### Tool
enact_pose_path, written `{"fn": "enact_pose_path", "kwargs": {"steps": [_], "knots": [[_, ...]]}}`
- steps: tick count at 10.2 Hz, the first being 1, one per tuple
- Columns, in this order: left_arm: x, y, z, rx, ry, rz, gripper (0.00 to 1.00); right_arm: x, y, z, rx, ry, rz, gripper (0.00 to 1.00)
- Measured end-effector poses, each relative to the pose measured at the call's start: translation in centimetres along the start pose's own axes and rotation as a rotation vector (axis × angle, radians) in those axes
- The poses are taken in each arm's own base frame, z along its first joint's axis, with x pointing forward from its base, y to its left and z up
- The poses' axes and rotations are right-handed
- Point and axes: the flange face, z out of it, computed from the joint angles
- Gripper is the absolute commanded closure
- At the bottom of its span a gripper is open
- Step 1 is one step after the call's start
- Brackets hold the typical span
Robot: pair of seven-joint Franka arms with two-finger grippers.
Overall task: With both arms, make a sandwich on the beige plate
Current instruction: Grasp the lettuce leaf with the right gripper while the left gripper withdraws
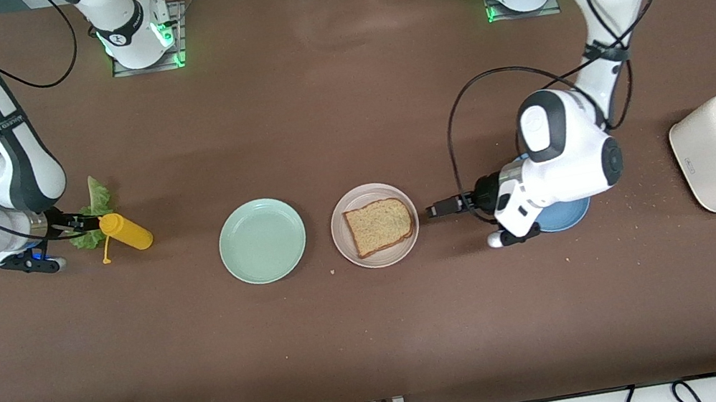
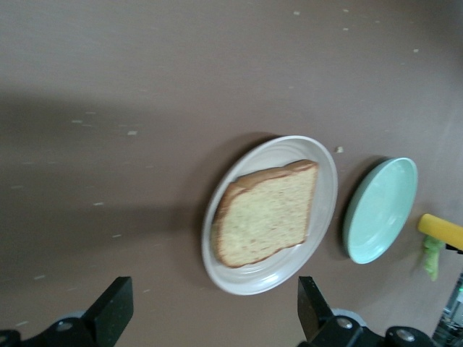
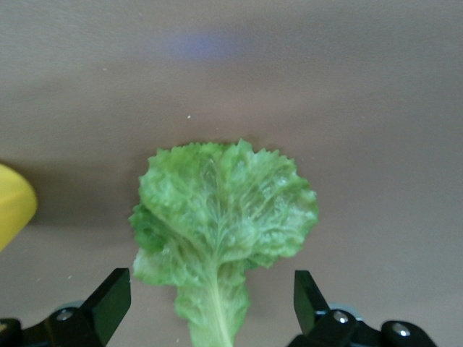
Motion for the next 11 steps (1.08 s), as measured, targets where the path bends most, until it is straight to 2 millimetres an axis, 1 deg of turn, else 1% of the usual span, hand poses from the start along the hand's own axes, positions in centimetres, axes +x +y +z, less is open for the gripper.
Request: {"fn": "enact_pose_path", "kwargs": {"steps": [3,4,5,6,8,9,10,11], "knots": [[0.7,-7.0,-5.7,0.191,-0.007,-0.003,0.0,0.5,-0.1,1.8,-0.004,-0.004,-0.002,0.0],[1.0,-9.2,-8.1,0.26,0.006,-0.003,0.0,0.5,-0.2,2.2,-0.005,-0.01,-0.002,0.1],[1.1,-10.7,-10.9,0.301,0.032,-0.006,0.0,0.6,-0.2,2.5,-0.006,-0.011,-0.003,0.27],[1.0,-12.1,-14.0,0.347,0.066,-0.009,0.0,0.7,-0.2,2.7,-0.006,-0.009,-0.003,0.55],[-0.1,-14.5,-19.0,0.491,0.11,0.016,0.0,0.7,-0.3,2.9,-0.007,-0.009,-0.004,0.94],[-0.6,-15.1,-21.4,0.553,0.137,0.03,0.0,0.7,-0.3,2.9,-0.007,-0.008,-0.005,1.0],[-1.1,-15.6,-23.9,0.582,0.172,0.028,0.0,0.7,-0.4,2.7,-0.006,-0.006,-0.007,1.0],[-1.7,-15.7,-26.0,0.589,0.203,0.019,0.0,0.7,-0.4,2.7,-0.006,-0.005,-0.007,1.0]]}}
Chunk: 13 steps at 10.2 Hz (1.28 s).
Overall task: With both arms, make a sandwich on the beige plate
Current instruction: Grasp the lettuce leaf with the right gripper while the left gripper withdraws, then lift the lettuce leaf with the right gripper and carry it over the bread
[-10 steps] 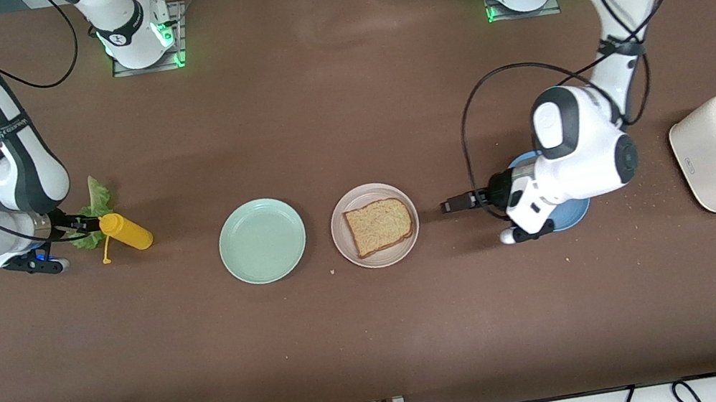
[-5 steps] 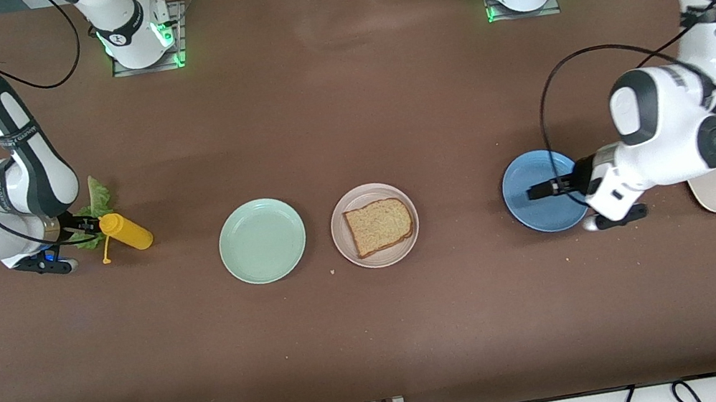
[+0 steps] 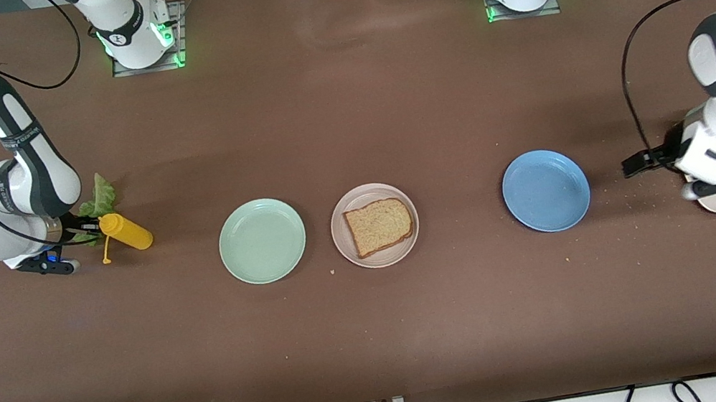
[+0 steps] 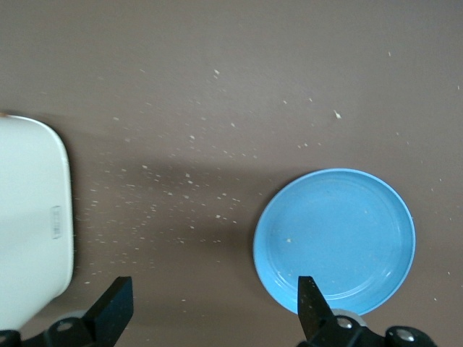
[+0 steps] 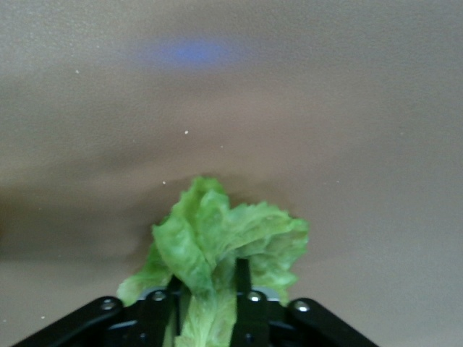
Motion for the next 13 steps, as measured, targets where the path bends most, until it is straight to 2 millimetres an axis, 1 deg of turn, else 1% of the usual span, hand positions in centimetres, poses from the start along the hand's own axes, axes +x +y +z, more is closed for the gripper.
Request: {"fn": "enact_pose_path", "kwargs": {"steps": [1,2,3,4,5,6,8,9,10,11,12,13], "knots": [[-0.3,-0.7,-0.9,0.002,0.017,-0.01,0.0,0.0,0.0,-0.1,0.0,0.002,0.001,1.0],[-0.7,-0.6,-1.0,0.001,0.034,-0.009,0.0,0.0,0.0,-0.3,0.001,0.003,0.001,1.0],[-1.2,-0.3,-0.4,0.0,0.05,-0.004,0.0,0.0,0.0,-0.6,0.001,0.004,0.001,1.0],[-1.9,-0.1,0.4,-0.001,0.059,0.001,0.0,-0.1,0.0,-1.4,0.002,0.004,0.0,1.0],[-2.5,0.0,0.7,-0.001,0.061,0.002,0.0,-0.3,0.0,-3.2,0.003,-0.006,-0.002,1.0],[-2.9,-0.1,0.7,-0.001,0.062,0.0,0.0,-0.5,-0.1,-6.0,0.004,-0.027,-0.003,1.0],[-3.5,-0.3,0.0,-0.002,0.07,-0.002,0.0,-1.2,-0.2,-13.6,0.002,-0.078,-0.009,1.0],[-3.8,-0.3,-0.6,-0.003,0.079,-0.002,0.0,-1.7,-0.5,-17.6,0.001,-0.094,-0.017,1.0],[-4.1,-0.3,-1.8,-0.004,0.096,-0.002,0.0,-2.3,-1.1,-21.2,0.0,-0.097,-0.027,1.0],[-4.5,-0.3,-3.1,-0.005,0.108,-0.001,0.0,-2.7,-2.0,-24.5,0.001,-0.076,-0.045,1.0],[-5.0,-0.2,-4.4,-0.006,0.108,0.001,0.0,-3.0,-3.7,-27.0,0.004,-0.041,-0.073,1.0],[-5.5,0.0,-5.7,-0.006,0.096,0.005,0.0,-3.3,-5.8,-28.6,0.011,-0.009,-0.099,1.0]]}}
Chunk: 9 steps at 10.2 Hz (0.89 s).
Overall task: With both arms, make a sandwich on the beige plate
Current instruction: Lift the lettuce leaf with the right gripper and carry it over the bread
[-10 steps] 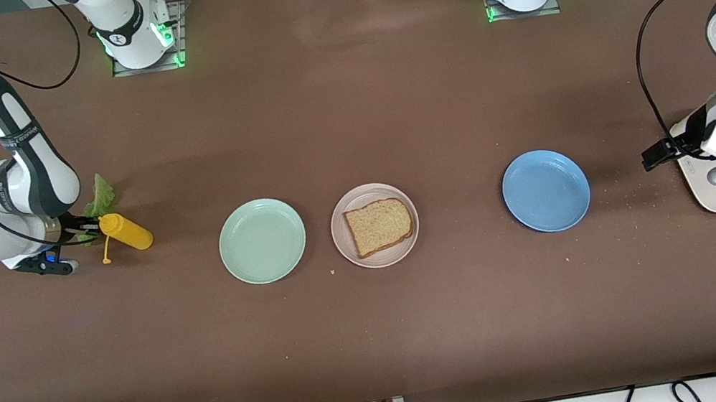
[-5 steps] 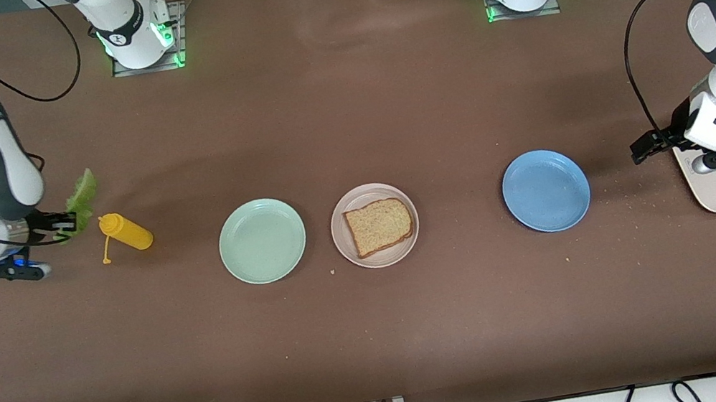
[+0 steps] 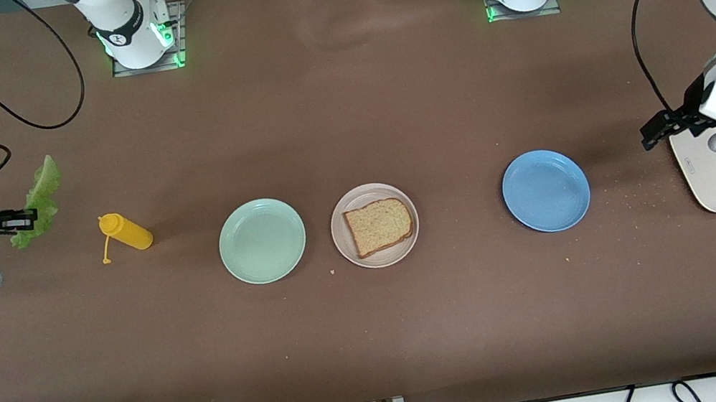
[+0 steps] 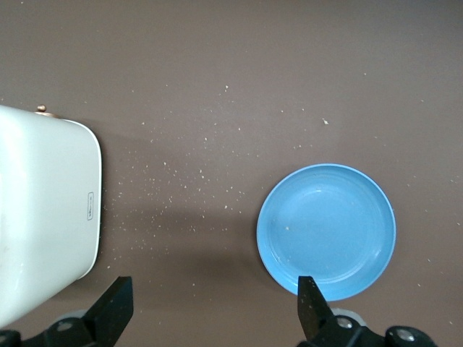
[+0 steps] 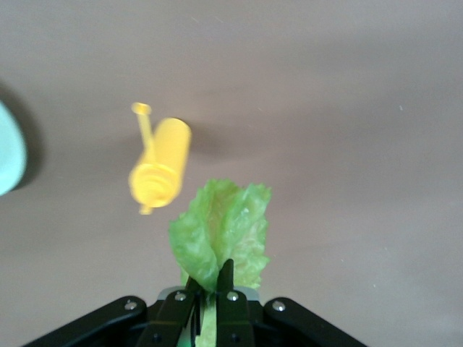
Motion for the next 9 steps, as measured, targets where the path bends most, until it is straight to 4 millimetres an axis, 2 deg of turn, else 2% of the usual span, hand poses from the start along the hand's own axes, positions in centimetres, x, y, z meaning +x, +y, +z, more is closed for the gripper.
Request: {"fn": "enact_pose_path", "kwargs": {"steps": [2,4,6,7,9], "knots": [[-0.3,0.4,-3.3,0.001,-0.055,0.008,0.0,-0.4,-5.0,-2.3,0.072,0.047,-0.043,1.0],[0.1,2.0,-6.8,0.003,-0.115,0.037,0.0,0.0,-9.8,-3.6,0.164,0.112,-0.11,1.0],[1.5,3.3,-10.0,0.003,-0.158,0.06,0.0,1.3,-15.9,-2.6,0.207,0.205,-0.157,1.0],[2.1,3.5,-10.8,0.003,-0.166,0.063,0.0,1.8,-19.9,-1.6,0.224,0.248,-0.135,1.0],[2.8,3.5,-11.1,0.003,-0.167,0.062,0.0,2.1,-27.8,1.5,0.265,0.285,-0.028,1.0]]}}
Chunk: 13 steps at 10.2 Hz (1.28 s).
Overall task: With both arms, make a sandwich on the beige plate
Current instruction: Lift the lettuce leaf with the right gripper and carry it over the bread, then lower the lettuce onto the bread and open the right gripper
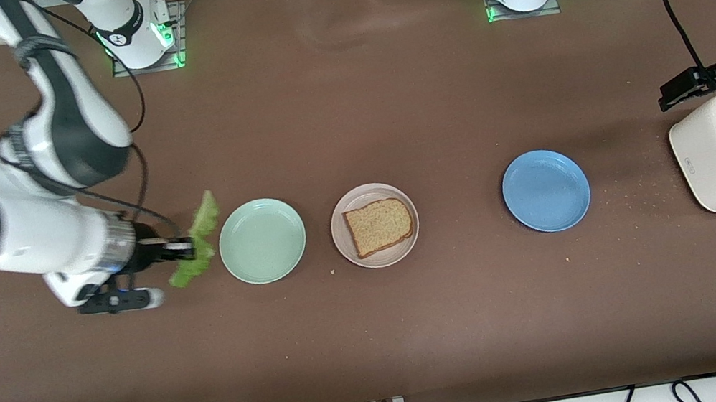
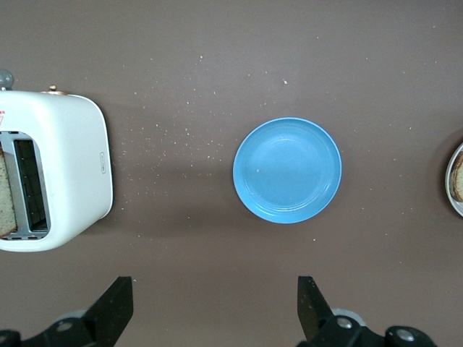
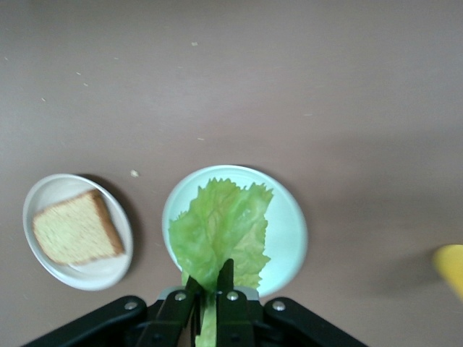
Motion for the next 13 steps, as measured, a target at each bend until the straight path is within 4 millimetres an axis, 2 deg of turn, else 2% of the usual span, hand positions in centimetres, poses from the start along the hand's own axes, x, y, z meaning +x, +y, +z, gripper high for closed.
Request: {"fn": "enact_pose_path", "kwargs": {"steps": [2,4,6,8,10,13], "knots": [[0.1,0.1,0.0,0.0,0.0,0.002,0.0,-0.5,-5.5,3.6,0.032,0.024,0.153,1.0],[0.2,0.2,-0.1,0.0,0.001,0.004,0.0,-0.9,-10.1,6.7,0.085,0.057,0.311,1.0],[0.2,0.3,0.0,0.0,-0.001,0.005,0.0,-2.0,-13.5,10.2,0.147,0.07,0.451,1.0],[0.2,0.3,0.0,0.0,-0.002,0.005,0.0,-4.3,-16.9,13.5,0.189,0.059,0.553,1.0],[0.2,0.3,0.1,0.0,-0.004,0.005,0.0,-6.6,-19.1,15.9,0.186,0.018,0.632,1.0],[0.3,0.6,0.3,0.001,-0.008,0.01,0.0,-7.5,-19.7,17.3,0.188,-0.041,0.689,1.0]]}}
